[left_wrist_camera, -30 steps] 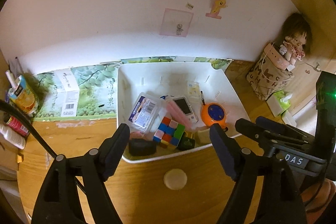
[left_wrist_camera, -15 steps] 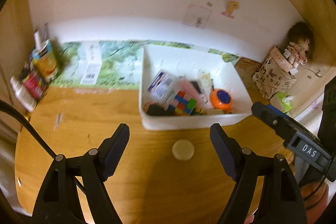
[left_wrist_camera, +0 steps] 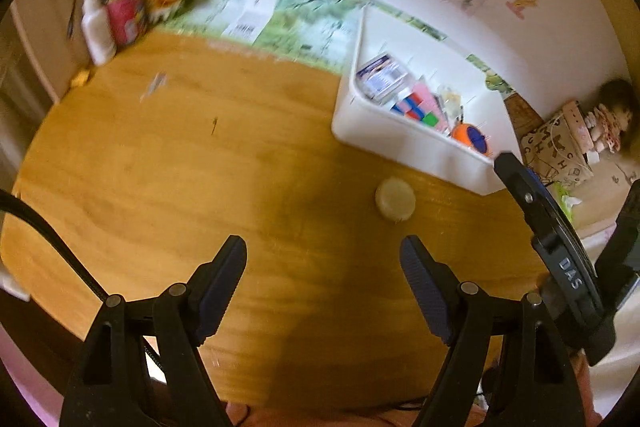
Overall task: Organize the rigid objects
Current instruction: 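Withdraw both grippers and move the right gripper over the gold compact, then grasp the round gold compact with the right gripper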
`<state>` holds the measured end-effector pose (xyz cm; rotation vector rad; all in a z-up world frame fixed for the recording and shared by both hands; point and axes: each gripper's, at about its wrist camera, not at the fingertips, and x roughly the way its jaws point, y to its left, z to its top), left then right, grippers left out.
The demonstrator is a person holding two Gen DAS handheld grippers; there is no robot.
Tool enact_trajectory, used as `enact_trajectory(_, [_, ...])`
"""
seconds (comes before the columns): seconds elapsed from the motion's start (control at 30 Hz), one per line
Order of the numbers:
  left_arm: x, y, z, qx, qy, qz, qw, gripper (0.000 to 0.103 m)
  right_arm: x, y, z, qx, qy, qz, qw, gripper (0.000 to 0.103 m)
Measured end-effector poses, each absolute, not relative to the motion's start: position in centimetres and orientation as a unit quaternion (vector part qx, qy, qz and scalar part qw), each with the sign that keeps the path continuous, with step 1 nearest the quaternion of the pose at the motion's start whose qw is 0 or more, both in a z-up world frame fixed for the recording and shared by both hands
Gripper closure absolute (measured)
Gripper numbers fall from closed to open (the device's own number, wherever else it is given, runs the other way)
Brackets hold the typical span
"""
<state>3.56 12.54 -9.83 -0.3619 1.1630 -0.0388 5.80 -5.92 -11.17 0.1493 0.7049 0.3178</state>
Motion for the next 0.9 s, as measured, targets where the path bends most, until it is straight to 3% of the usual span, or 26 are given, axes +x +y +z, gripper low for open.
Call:
enact_trajectory(0.33, [0.4,14.1,-11.0,-0.19,0.559,0.028,0.807,0.021,6.4,-3.4,-15.7,-0.009,0.36,0.165,0.918,0.022])
enact_trajectory(0.9, [-0.7,14.4,-11.7,-0.185,0.567,0.07,0.8,0.021,8.5,-1.9,-21.7,-0.045,0.438,0.156,0.884,0.022])
